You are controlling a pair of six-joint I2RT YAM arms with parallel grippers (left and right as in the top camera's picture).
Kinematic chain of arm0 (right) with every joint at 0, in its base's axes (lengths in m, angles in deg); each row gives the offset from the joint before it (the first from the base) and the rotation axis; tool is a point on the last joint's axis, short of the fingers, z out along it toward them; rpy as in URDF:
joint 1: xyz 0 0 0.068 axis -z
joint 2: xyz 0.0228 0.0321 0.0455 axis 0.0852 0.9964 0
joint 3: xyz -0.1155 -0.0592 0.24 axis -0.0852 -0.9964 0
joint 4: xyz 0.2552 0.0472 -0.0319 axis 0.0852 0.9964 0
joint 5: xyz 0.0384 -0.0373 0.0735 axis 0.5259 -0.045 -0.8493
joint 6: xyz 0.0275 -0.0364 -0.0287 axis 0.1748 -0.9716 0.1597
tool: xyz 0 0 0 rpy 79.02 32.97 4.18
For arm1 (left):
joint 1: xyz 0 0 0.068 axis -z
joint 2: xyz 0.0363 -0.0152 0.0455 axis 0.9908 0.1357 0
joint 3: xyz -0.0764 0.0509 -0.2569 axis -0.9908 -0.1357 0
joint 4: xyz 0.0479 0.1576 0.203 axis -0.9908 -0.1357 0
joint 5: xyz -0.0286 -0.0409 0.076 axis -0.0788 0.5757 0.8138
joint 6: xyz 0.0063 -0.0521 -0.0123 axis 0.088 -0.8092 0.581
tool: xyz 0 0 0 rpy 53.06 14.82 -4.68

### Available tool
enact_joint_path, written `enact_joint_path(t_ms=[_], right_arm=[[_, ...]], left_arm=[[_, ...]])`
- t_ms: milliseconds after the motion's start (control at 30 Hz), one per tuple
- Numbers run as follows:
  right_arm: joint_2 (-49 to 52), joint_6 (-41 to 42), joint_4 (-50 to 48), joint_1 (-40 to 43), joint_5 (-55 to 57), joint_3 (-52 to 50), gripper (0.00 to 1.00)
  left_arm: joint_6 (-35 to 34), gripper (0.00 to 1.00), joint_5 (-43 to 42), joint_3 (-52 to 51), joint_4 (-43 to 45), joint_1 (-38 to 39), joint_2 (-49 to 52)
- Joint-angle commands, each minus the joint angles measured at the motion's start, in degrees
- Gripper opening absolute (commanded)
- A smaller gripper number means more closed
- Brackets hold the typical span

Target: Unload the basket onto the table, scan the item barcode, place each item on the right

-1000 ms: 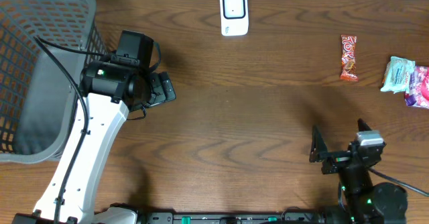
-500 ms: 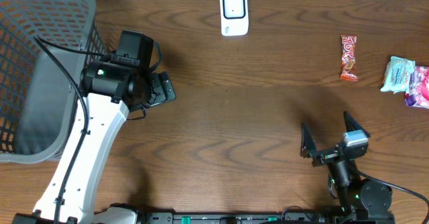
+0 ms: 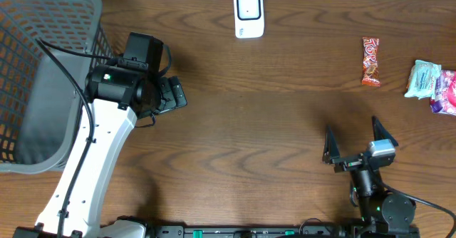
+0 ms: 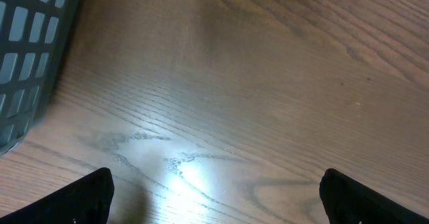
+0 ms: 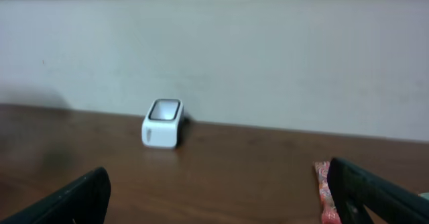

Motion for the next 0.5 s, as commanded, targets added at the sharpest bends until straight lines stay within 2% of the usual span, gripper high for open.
enact_joint_path(t_ms=[0,233,400,467], right_arm=[[-0.4,-0.9,-3.6,0.5,0.7,-3.7,0.99],[-0.4,-0.5,-4.4,0.3,1.5,-5.5,0.99],[-0.4,-0.4,5.2,0.3,5.6,-5.5,0.99],[-0.4,0.0,5.4,0.3,6.6,-5.5,0.99]], left_arm=[[-0.7,0.98,0.5,0.4,-0.2,-0.2,-0.3],[-0.7,0.98,0.5,0.4,-0.2,-0.2,-0.3],[-0.7,0.98,0.5,0.4,-0.2,-0.2,-0.3],[-0.7,0.98,0.5,0.4,-0.2,-0.2,-0.3]])
